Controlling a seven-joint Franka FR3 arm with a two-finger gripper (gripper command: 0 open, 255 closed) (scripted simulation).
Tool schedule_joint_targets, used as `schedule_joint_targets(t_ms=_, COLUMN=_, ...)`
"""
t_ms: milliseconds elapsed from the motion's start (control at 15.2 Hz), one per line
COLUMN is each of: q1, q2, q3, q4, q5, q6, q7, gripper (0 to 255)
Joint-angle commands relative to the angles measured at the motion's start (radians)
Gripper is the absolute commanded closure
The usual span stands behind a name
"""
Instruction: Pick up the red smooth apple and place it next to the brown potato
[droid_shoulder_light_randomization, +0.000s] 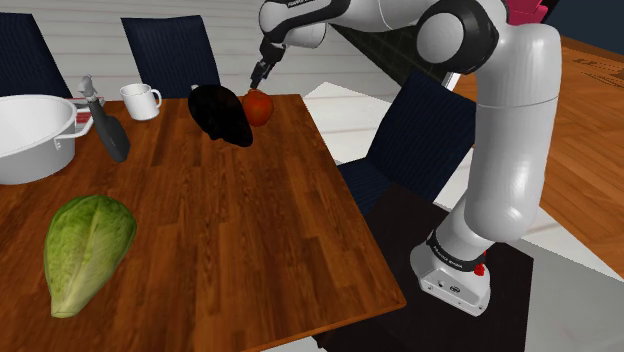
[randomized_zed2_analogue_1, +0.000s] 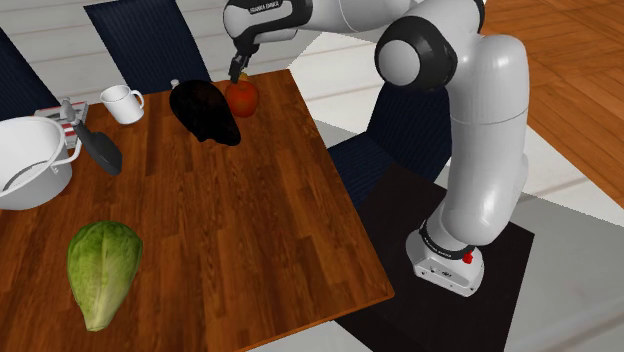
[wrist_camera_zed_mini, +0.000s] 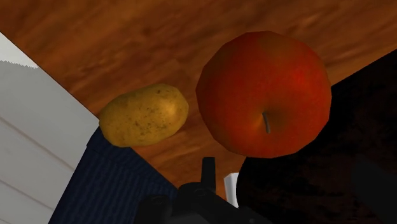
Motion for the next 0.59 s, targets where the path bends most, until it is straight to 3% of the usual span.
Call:
schedule_joint_targets(t_ms=0, q1=-0.003, q2=-0.046, q3=-0.004, q4=-0.018, q5=-0.004, q6=-0.028, q7=0.001, gripper=0)
schedule_joint_targets(t_ms=528, q1=-0.004, q2=-0.065, q3=-0.006, q4=-0.023, q5=-0.006, q6=-0.043, q7=0.002, gripper=0)
